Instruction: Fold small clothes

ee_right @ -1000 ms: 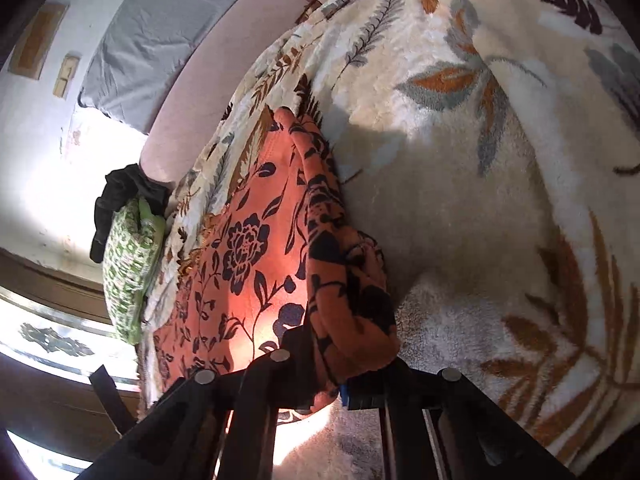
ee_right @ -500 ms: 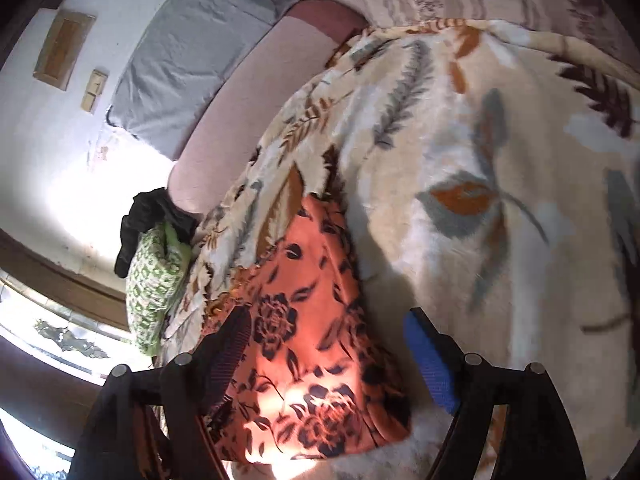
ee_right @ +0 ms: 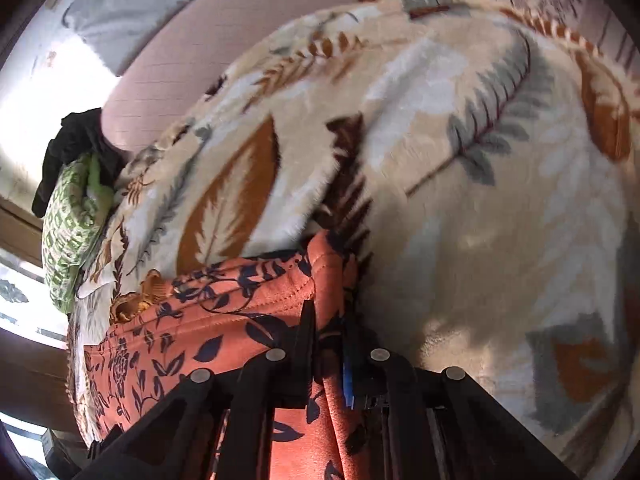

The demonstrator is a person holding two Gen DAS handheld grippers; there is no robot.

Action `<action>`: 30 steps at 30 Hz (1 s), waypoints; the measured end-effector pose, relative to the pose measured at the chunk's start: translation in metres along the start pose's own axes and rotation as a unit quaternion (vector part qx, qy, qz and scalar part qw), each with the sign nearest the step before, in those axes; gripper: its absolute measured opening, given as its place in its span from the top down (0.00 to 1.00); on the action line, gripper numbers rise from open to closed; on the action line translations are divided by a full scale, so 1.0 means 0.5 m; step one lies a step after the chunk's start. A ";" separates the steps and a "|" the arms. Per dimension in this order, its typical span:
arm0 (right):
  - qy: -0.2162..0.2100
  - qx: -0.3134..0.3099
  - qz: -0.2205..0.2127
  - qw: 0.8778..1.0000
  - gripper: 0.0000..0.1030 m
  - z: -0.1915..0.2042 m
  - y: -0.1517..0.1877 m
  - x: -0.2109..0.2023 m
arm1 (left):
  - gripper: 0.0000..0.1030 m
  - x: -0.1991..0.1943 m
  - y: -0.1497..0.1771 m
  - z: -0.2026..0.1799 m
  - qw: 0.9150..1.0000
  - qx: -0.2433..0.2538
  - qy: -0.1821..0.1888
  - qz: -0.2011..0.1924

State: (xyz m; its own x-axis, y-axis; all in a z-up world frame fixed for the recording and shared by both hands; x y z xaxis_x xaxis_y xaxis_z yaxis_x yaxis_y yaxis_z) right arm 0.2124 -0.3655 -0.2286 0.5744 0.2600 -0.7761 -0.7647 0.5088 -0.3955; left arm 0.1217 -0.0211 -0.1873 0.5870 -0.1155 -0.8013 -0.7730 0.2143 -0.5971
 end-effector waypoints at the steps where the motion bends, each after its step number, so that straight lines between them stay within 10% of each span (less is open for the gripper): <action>1: -0.008 -0.004 -0.015 1.000 0.85 0.004 0.002 -0.014 | 0.04 0.000 0.000 0.001 1.000 -0.001 0.001 0.001; 3: -0.001 -0.006 -0.020 1.000 0.74 0.007 0.003 -0.049 | 0.04 0.001 -0.001 0.001 1.000 -0.001 -0.001 0.002; 5: 0.021 -0.009 -0.045 0.999 0.33 0.014 0.012 -0.101 | 0.04 0.002 -0.001 0.001 1.000 -0.002 -0.003 0.002; 6: 0.024 -0.006 -0.070 0.997 0.28 0.019 0.022 -0.137 | 0.04 0.002 0.000 0.002 1.000 -0.003 -0.003 0.001; 13: -0.164 0.033 -0.038 0.985 0.28 0.078 0.155 -0.233 | 0.04 0.002 0.000 0.002 1.000 -0.006 -0.004 0.004; 17: -0.119 0.139 0.009 0.983 0.42 -0.025 0.209 -0.145 | 0.04 0.000 -0.001 0.004 1.000 -0.007 -0.004 0.009; 24: -0.164 0.124 -0.039 0.978 0.27 0.006 0.257 -0.286 | 0.04 0.000 0.001 0.002 1.000 -0.013 -0.008 0.009; 30: -0.134 0.249 -0.010 0.959 0.27 -0.096 0.370 -0.251 | 0.04 -0.001 0.001 0.002 1.000 -0.012 -0.006 0.010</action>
State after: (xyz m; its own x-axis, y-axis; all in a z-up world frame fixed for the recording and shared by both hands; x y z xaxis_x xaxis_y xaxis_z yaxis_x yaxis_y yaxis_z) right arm -0.0150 -0.3437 -0.2280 0.6928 0.4138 -0.5906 -0.5568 0.8274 -0.0735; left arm 0.1213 -0.0199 -0.1869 0.5745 -0.0989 -0.8125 -0.7901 0.1923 -0.5821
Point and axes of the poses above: each gripper's, at about its wrist camera, not at the fingertips, and x roughly the way its jaws point, z to its left, y to its underside, the point moved 1 cm from there along x, roughly the way its jaws point, and after that the axes turned 8 degrees about -z, right-handed, at the moved point
